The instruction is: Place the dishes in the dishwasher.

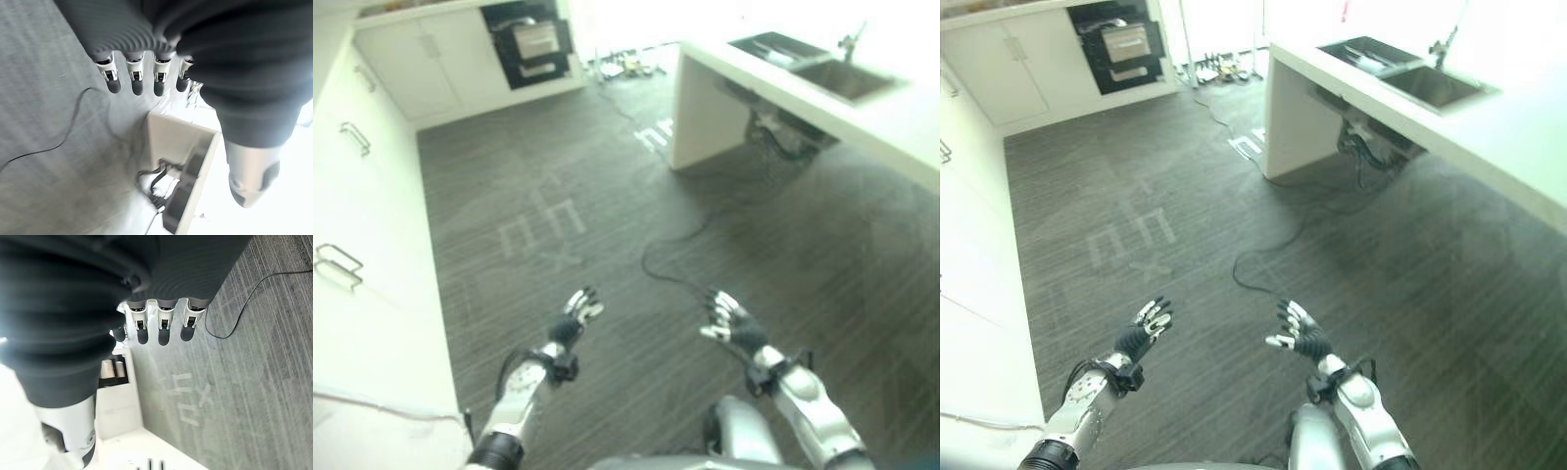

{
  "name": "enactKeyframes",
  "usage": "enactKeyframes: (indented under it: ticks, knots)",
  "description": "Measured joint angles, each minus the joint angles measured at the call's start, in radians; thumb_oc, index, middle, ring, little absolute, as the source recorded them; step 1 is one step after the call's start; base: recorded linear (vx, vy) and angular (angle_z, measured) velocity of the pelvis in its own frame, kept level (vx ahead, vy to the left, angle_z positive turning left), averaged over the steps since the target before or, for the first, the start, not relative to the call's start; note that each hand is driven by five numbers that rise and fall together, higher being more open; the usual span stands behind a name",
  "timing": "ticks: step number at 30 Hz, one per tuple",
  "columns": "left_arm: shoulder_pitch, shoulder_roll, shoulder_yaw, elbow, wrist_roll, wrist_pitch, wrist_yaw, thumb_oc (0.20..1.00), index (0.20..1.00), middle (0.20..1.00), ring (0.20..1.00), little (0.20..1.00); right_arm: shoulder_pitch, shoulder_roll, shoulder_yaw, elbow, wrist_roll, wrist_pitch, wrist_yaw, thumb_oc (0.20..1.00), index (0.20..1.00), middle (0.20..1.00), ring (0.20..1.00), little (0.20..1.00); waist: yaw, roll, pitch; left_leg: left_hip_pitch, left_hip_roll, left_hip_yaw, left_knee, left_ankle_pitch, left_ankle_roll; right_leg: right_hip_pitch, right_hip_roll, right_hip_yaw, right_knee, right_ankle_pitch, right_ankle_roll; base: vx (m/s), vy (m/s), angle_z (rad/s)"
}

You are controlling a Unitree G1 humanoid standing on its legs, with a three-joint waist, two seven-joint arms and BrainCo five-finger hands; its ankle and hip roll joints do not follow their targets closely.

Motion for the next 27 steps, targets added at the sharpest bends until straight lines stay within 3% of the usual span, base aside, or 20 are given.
enactKeyframes:
  ticks: [2, 4, 5, 6, 7, 10, 11, 12, 13, 15, 16, 17, 18, 19, 20, 21, 23, 25, 26, 27]
  knots:
    - [0.057, -0.019, 0.002, 0.013, 0.000, 0.012, -0.001, 1.000, 1.000, 1.000, 1.000, 1.000, 0.027, -0.044, -0.037, 0.069, -0.001, -0.005, 0.002, 1.000, 1.000, 1.000, 1.000, 1.000, -0.034, -0.006, 0.000, 0.102, -0.038, -0.020, 0.031, -0.026, -0.029, -0.008, 0.013, 0.032, -0.035, 0.050, -0.088, 0.59, -0.249, 1.12]
    - [0.144, -0.050, 0.004, 0.015, 0.000, 0.012, -0.006, 1.000, 1.000, 1.000, 1.000, 1.000, 0.017, -0.086, -0.035, 0.071, -0.001, -0.018, 0.006, 1.000, 1.000, 1.000, 1.000, 1.000, -0.022, 0.002, -0.013, 0.129, -0.095, 0.002, 0.192, -0.052, -0.097, 0.023, 0.065, 0.001, -0.079, 0.042, -0.248, 0.61, -0.311, 0.09]
    - [0.170, -0.071, 0.004, 0.030, 0.000, 0.015, -0.010, 1.000, 1.000, 1.000, 1.000, 1.000, 0.002, -0.100, -0.040, 0.061, 0.000, -0.026, 0.006, 1.000, 1.000, 1.000, 1.000, 1.000, -0.026, 0.023, -0.023, 0.133, -0.119, 0.012, 0.242, -0.056, -0.133, 0.056, 0.078, 0.012, -0.123, 0.111, -0.303, 0.48, -0.291, -0.61]
    - [0.178, -0.077, -0.009, 0.035, 0.000, 0.024, -0.018, 1.000, 1.000, 1.000, 1.000, 1.000, -0.044, -0.096, -0.053, 0.083, -0.001, -0.021, 0.001, 1.000, 1.000, 1.000, 1.000, 1.000, -0.002, 0.070, -0.009, 0.111, -0.106, 0.019, 0.330, -0.129, -0.098, 0.061, 0.066, -0.002, -0.080, 0.207, -0.308, 0.54, -0.342, -0.37]
    - [0.164, -0.033, -0.014, 0.036, 0.000, 0.024, -0.023, 1.000, 1.000, 1.000, 1.000, 1.000, -0.051, -0.073, -0.040, 0.083, -0.005, -0.018, -0.003, 1.000, 1.000, 1.000, 1.000, 1.000, 0.000, 0.045, 0.003, 0.114, -0.069, 0.020, 0.357, -0.192, -0.056, 0.094, 0.063, 0.088, -0.065, 0.325, -0.293, 0.48, -0.315, -0.17]
    - [0.110, 0.030, 0.005, 0.036, -0.004, 0.021, -0.020, 1.000, 1.000, 1.000, 1.000, 1.000, -0.098, -0.056, 0.010, 0.047, -0.093, -0.020, -0.019, 1.000, 1.000, 1.000, 1.000, 1.000, 0.014, -0.049, 0.003, -0.012, 0.080, 0.013, 0.355, -0.242, -0.080, 0.193, 0.036, 0.132, -0.060, 0.264, -0.231, 0.43, -0.321, 0.03]
    - [0.102, 0.023, 0.007, 0.023, -0.005, 0.025, -0.018, 1.000, 1.000, 1.000, 1.000, 1.000, -0.129, -0.081, 0.013, 0.011, -0.114, -0.023, -0.021, 1.000, 1.000, 1.000, 1.000, 1.000, -0.001, -0.032, 0.006, -0.048, 0.147, 0.011, 0.250, -0.217, -0.044, 0.183, 0.042, 0.108, -0.013, 0.224, -0.173, 0.37, -0.338, -0.30]
    - [0.107, -0.008, 0.006, 0.004, -0.005, 0.039, -0.014, 1.000, 1.000, 1.000, 1.000, 1.000, -0.155, -0.119, 0.019, -0.006, -0.124, -0.020, -0.024, 1.000, 1.000, 1.000, 1.000, 1.000, -0.011, 0.025, -0.013, -0.032, 0.176, 0.065, 0.227, -0.214, -0.016, 0.158, 0.033, 0.049, 0.083, 0.163, -0.141, 0.35, -0.364, -0.34]
    - [0.105, -0.029, -0.003, -0.019, -0.005, 0.041, -0.013, 1.000, 1.000, 1.000, 1.000, 1.000, -0.155, -0.150, 0.017, -0.034, -0.131, -0.013, -0.025, 1.000, 1.000, 1.000, 1.000, 1.000, -0.019, 0.046, -0.036, -0.033, 0.189, 0.071, 0.245, -0.203, -0.047, 0.146, 0.033, 0.028, 0.163, 0.108, -0.103, 0.34, -0.383, -0.59]
    - [0.106, -0.030, -0.022, -0.007, -0.005, 0.030, -0.007, 1.000, 1.000, 1.000, 1.000, 1.000, -0.156, -0.156, -0.001, -0.055, -0.132, -0.013, -0.016, 1.000, 1.000, 1.000, 1.000, 1.000, -0.024, -0.021, -0.057, -0.220, 0.179, 0.095, 0.694, -0.161, -0.165, 0.217, 0.030, 0.054, 0.153, -0.033, -0.165, 0.32, -0.398, -0.80]
    - [0.125, -0.050, -0.043, 0.000, -0.004, 0.033, -0.003, 1.000, 1.000, 1.000, 1.000, 1.000, -0.145, -0.163, -0.029, -0.058, -0.130, -0.010, -0.016, 1.000, 1.000, 1.000, 1.000, 1.000, -0.022, -0.020, -0.059, -0.382, 0.197, 0.085, 0.992, 0.083, -0.170, 0.278, 0.052, 0.107, 0.076, -0.017, -0.191, 0.28, -0.348, -0.92]
    - [0.132, -0.056, -0.043, -0.004, -0.004, 0.033, -0.003, 1.000, 1.000, 1.000, 1.000, 1.000, -0.136, -0.175, -0.030, -0.070, -0.130, -0.007, -0.015, 1.000, 1.000, 1.000, 1.000, 1.000, -0.024, -0.026, -0.058, -0.478, 0.195, 0.055, 1.115, 0.167, -0.171, 0.306, 0.051, 0.124, 0.046, -0.014, -0.195, 0.20, -0.219, -0.86]
    - [0.133, -0.055, -0.031, -0.024, -0.001, 0.034, -0.003, 1.000, 1.000, 1.000, 1.000, 1.000, -0.104, -0.174, -0.064, -0.099, -0.124, -0.002, -0.016, 1.000, 1.000, 1.000, 1.000, 1.000, -0.014, -0.049, -0.042, -0.648, 0.187, 0.029, 1.260, 0.129, -0.102, 0.348, 0.047, 0.160, -0.003, -0.015, -0.201, 0.22, -0.088, -0.83]
    - [0.136, -0.048, -0.010, -0.047, -0.001, 0.028, -0.002, 1.000, 1.000, 1.000, 1.000, 1.000, -0.109, -0.154, -0.073, -0.099, -0.107, 0.000, -0.020, 1.000, 1.000, 1.000, 1.000, 1.000, 0.013, -0.094, -0.014, -0.715, 0.176, 0.043, 1.178, 0.093, -0.053, 0.402, 0.018, 0.196, -0.044, 0.018, -0.168, 0.23, -0.010, -0.86]
    - [0.143, -0.040, -0.008, -0.049, -0.001, 0.028, -0.002, 1.000, 1.000, 1.000, 1.000, 1.000, -0.109, -0.147, -0.073, -0.102, -0.105, -0.001, -0.021, 1.000, 1.000, 1.000, 1.000, 1.000, 0.018, -0.109, -0.006, -0.727, 0.166, 0.045, 1.084, 0.092, -0.050, 0.436, 0.009, 0.203, -0.070, 0.023, -0.155, 0.31, 0.040, -1.12]
    - [0.174, -0.029, 0.007, -0.073, -0.001, 0.029, -0.002, 1.000, 1.000, 1.000, 1.000, 1.000, -0.109, -0.147, -0.070, -0.118, -0.065, -0.003, -0.020, 1.000, 1.000, 1.000, 1.000, 1.000, 0.020, -0.108, -0.007, -0.712, 0.165, 0.044, 0.822, 0.093, -0.047, 0.526, 0.007, 0.211, -0.142, 0.015, -0.124, 0.38, 0.137, -1.03]
    - [0.211, -0.012, 0.030, -0.147, -0.001, 0.024, -0.003, 1.000, 1.000, 1.000, 1.000, 1.000, -0.094, -0.144, -0.080, -0.170, -0.008, -0.002, -0.027, 1.000, 1.000, 1.000, 1.000, 1.000, 0.000, -0.047, -0.016, -0.621, 0.157, 0.098, 0.421, 0.106, -0.035, 0.648, 0.035, 0.234, -0.210, -0.012, -0.082, 0.41, 0.172, -0.86]
    - [0.217, -0.024, 0.083, -0.160, -0.002, 0.006, -0.012, 1.000, 1.000, 1.000, 1.000, 1.000, -0.071, -0.123, -0.085, -0.217, 0.013, -0.003, -0.024, 1.000, 1.000, 1.000, 1.000, 1.000, -0.011, 0.000, -0.033, -0.482, 0.073, 0.009, -0.009, 0.092, -0.006, 0.724, 0.035, 0.294, -0.240, -0.050, -0.021, 0.40, 0.165, -1.03]
    - [0.224, -0.043, 0.106, -0.158, -0.003, -0.010, -0.012, 1.000, 1.000, 1.000, 1.000, 1.000, -0.053, -0.096, -0.067, -0.205, 0.017, -0.002, -0.020, 1.000, 1.000, 1.000, 1.000, 1.000, 0.016, -0.010, -0.037, -0.426, 0.033, -0.088, -0.001, 0.177, 0.027, 0.726, 0.003, 0.350, -0.190, -0.113, 0.066, 0.53, 0.258, -1.69]
    - [0.222, -0.036, 0.103, -0.161, -0.001, -0.023, -0.029, 1.000, 1.000, 1.000, 1.000, 1.000, -0.037, -0.101, -0.069, -0.208, 0.024, -0.004, -0.009, 1.000, 1.000, 1.000, 1.000, 1.000, 0.031, -0.021, -0.027, -0.407, 0.030, -0.092, 0.087, 0.242, 0.041, 0.712, 0.007, 0.396, -0.198, -0.116, 0.060, 0.47, 0.278, -1.56]
